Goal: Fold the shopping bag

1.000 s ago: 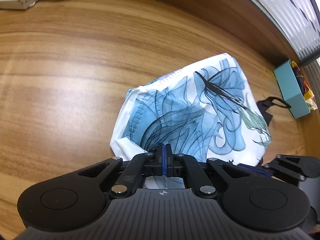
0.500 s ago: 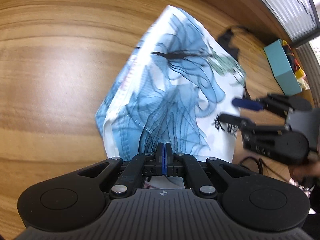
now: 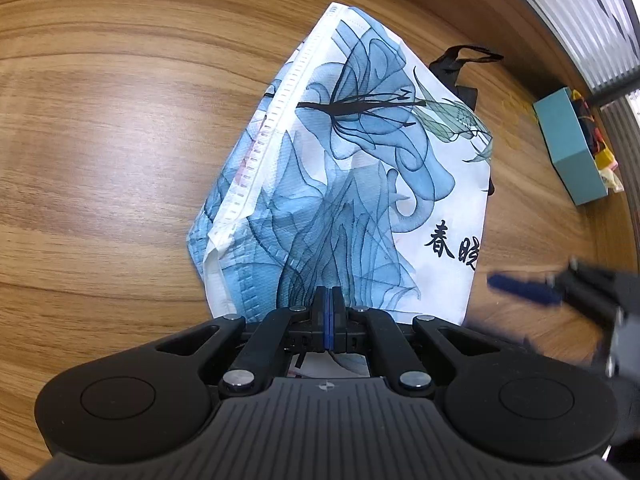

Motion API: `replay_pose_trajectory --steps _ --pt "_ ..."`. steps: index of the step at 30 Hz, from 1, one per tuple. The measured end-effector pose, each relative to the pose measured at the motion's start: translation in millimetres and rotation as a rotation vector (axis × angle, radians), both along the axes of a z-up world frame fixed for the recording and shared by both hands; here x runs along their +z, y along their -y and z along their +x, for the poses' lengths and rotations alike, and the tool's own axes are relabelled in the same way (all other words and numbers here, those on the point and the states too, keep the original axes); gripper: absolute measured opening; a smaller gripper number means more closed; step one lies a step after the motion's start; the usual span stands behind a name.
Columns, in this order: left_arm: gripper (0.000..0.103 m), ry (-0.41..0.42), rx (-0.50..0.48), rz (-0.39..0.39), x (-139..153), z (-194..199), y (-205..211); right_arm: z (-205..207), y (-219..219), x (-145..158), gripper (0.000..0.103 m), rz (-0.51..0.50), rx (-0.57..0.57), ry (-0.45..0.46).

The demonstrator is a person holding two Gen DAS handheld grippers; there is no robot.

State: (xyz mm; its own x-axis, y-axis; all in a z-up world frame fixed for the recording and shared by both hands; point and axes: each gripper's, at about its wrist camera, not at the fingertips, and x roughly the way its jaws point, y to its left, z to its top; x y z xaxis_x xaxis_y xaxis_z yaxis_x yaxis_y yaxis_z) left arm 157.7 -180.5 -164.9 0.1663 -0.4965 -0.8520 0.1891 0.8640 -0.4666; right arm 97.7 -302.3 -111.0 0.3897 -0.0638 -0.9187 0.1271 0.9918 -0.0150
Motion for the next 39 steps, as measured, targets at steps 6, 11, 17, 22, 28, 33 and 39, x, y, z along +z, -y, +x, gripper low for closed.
replay_pose_trajectory --steps 6,11,17,22,28,33,39 --pt "0.002 -0.028 0.022 -0.031 -1 4 -5 -28 -48 9 0.056 0.005 -0.024 -0.013" --pt "0.002 -0.112 0.082 -0.091 -8 13 -11 -30 -74 10 0.061 -0.075 -0.01 0.003" --pt "0.002 -0.124 0.077 -0.075 -8 13 -8 -17 -92 -1 0.061 -0.208 0.067 -0.021" --pt "0.002 -0.149 0.08 -0.063 -6 17 -9 -9 -108 -14 0.061 -0.287 0.174 -0.049" --pt "0.002 -0.168 0.081 -0.069 -5 18 -15 -8 -134 -21 0.047 -0.362 0.327 -0.046" --pt "0.003 -0.159 0.013 -0.1 -7 21 -22 -5 -137 -21 0.024 -0.312 0.348 -0.062" --pt "0.041 0.001 -0.195 -0.083 24 12 -26 -2 -131 -17 0.02 -0.231 0.34 -0.082"
